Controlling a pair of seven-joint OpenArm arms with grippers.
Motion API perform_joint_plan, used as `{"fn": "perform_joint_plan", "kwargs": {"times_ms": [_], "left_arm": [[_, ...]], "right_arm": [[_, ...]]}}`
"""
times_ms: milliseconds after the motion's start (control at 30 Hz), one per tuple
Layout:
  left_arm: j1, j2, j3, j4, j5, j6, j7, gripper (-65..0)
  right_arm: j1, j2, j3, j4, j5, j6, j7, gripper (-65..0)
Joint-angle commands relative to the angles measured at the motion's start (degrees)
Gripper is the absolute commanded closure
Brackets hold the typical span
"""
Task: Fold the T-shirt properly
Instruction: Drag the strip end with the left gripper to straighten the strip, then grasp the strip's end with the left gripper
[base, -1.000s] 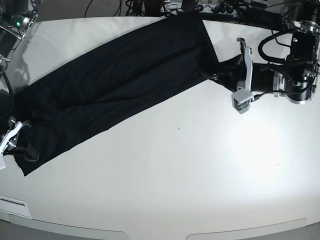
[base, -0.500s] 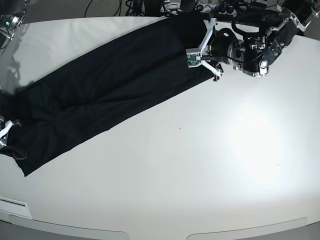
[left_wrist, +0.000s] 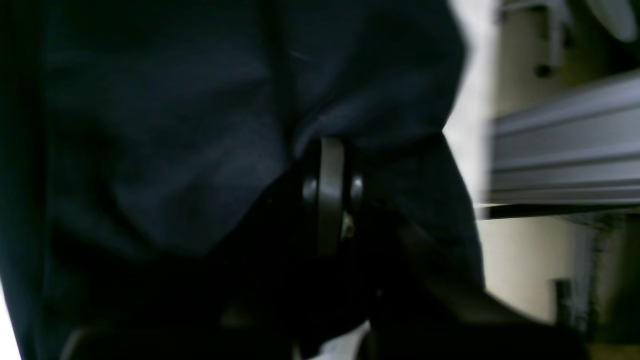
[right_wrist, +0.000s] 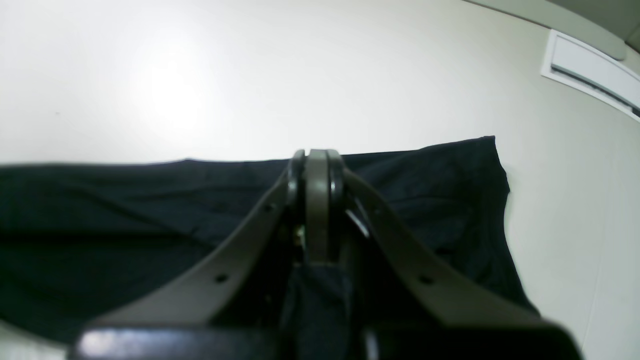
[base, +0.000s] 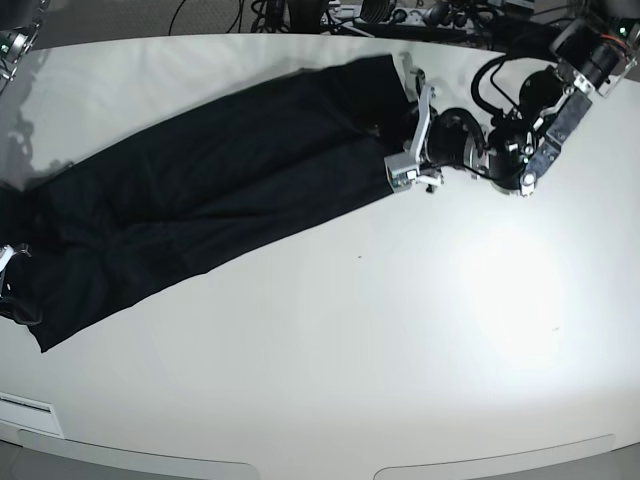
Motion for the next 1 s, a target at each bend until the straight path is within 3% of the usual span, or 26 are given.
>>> {"fn": "perform_joint_plan", "kwargs": {"times_ms": [0, 233, 500, 567, 667, 767, 867, 967], "left_arm": [[-1.68, -1.75, -0.22, -2.29, 10.71, 1.17, 7.56, 0.0], [-12.00, -1.90, -0.22, -9.31, 10.71, 1.17, 7.15, 0.0], [-20.90, -3.37, -0.26, -9.88, 9.53, 1.17, 7.32, 0.0], [-23.06, -4.17, -0.31, -9.86, 5.55, 1.53, 7.80, 0.0], [-25.46, -6.36, -0.46, -9.73, -6.03, 2.43, 7.96, 0.0], [-25.86, -7.78, -3.89, -9.31, -14.45, 1.17, 12.00, 0.0], [-25.86, -7.98, -10.60, -9.33, -19.37, 1.17, 15.26, 0.0], [-25.38, -7.87, -18.56, -9.33, -21.09, 1.33, 16.39, 0.0]], "right_arm": [[1.20, 1.46, 0.44, 0.76, 0.85, -0.07, 1.33, 0.0], [1.20, 1.46, 1.53, 0.76, 2.40, -0.24, 1.29, 0.0], [1.18, 1.27, 1.55, 0.76, 2.32, -0.22, 1.31, 0.0], [1.05, 1.16, 1.55, 0.76, 2.27, -0.24, 1.29, 0.0], [-0.46, 0.68, 1.25, 0.55, 2.14, -0.42, 1.62, 0.0], [-3.61, -0.92, -0.52, 0.55, 1.33, -0.37, 4.22, 0.0], [-4.24, -4.04, -4.37, 0.55, -6.91, -0.76, 7.21, 0.0], [-4.57, -6.54, -9.75, 0.55, -19.80, -4.28, 11.30, 0.0]]}}
